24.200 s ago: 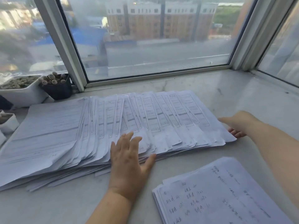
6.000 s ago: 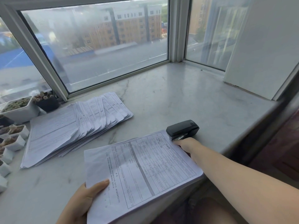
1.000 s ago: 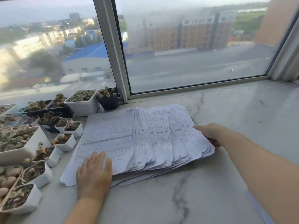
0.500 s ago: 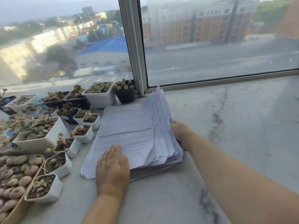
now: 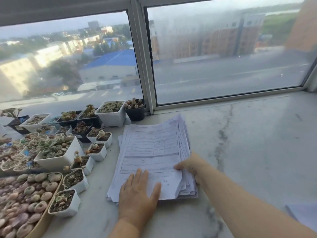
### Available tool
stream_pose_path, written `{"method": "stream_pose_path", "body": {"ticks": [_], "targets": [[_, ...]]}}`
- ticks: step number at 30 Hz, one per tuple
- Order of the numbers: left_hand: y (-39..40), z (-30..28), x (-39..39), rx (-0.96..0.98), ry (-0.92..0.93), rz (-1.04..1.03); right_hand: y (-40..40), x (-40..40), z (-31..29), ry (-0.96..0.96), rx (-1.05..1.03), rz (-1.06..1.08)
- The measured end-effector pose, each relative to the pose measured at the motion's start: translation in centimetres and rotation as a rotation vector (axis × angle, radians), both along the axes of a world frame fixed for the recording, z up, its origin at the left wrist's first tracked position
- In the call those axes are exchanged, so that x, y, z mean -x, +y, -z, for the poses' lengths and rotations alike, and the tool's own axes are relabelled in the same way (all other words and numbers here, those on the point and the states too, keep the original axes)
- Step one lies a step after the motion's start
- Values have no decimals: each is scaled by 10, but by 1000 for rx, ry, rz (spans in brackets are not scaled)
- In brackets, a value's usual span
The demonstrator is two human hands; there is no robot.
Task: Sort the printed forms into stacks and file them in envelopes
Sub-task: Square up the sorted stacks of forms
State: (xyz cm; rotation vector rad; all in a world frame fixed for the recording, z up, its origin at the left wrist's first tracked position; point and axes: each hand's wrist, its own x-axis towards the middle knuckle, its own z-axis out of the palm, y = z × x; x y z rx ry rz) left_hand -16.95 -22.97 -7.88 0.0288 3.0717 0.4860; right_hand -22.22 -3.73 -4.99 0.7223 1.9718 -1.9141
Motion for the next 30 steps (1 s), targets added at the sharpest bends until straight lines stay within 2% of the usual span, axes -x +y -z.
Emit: {"method": "stream_pose_path", "body": {"ticks": [3, 5, 7, 10, 14, 17, 19, 21, 24, 26, 30], "targets": [[-28, -18, -8, -321, -32, -185, 32, -61, -4, -56, 121, -23], [-42, -28, -19, -525, -171, -288, 57, -106, -3, -96, 263, -91], [-37, -33, -37, -740, -272, -283, 72, -138, -3, -132, 326, -124], [-17, -34, -65, -973, -395, -169, 66, -157, -8, -159, 303, -95], [-10, -37, -93, -1094, -448, -69, 43, -173, -27, 1, 110, -14], [-20, -50, -109, -1175, -422, -146, 48, -194, -51, 157, 226, -8], [-27, -54, -115, -1363, -514, -93, 56, -211, -69, 261, 324, -102], [-27, -64, -119, -1501, -574, -61, 62, -225, -86, 326, 329, -215], [-24, -82, -125, -1487, -319, -5, 66, -235, -106, 475, 199, -187], [-20, -99, -127, -1465, -147, 33, 66, -238, -117, 584, 192, -122], [-24, -128, -122, -1525, -26, 172, 69, -239, -137, 724, 199, -123]]}}
